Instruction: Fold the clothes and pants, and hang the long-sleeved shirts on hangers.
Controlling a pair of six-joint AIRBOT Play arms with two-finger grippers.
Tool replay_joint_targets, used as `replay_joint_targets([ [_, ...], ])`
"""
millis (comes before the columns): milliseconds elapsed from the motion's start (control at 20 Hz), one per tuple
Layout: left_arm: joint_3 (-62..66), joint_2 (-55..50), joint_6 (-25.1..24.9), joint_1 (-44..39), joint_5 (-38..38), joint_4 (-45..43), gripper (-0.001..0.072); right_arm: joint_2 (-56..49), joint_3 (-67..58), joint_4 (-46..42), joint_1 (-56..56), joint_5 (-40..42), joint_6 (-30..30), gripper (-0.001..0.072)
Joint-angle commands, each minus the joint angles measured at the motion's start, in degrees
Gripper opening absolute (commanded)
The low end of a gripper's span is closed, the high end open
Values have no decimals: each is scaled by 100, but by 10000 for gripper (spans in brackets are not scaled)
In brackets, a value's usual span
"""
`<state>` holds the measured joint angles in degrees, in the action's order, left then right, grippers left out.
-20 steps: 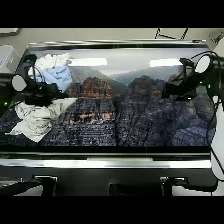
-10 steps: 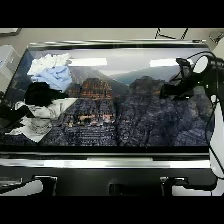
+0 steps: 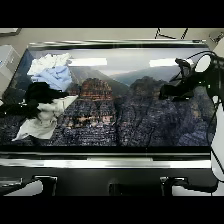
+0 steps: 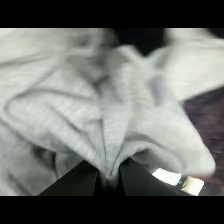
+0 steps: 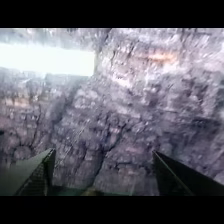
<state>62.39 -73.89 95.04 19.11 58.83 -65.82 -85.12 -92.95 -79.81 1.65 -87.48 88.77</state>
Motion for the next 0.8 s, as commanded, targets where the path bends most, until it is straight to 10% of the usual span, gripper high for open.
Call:
replay_joint_targets([
  [0,540,1202,-767,-778,-160,1158,27,450,-7,-304,-7,424,13,673],
  [450,518,2594,-743,-5825,-3182,1578,26,2455,-7,-634,-7,1471,343,673],
  [750,35,833,120,-6126,-2404,1526,27,2671,13,-1075,-7,372,570,673],
])
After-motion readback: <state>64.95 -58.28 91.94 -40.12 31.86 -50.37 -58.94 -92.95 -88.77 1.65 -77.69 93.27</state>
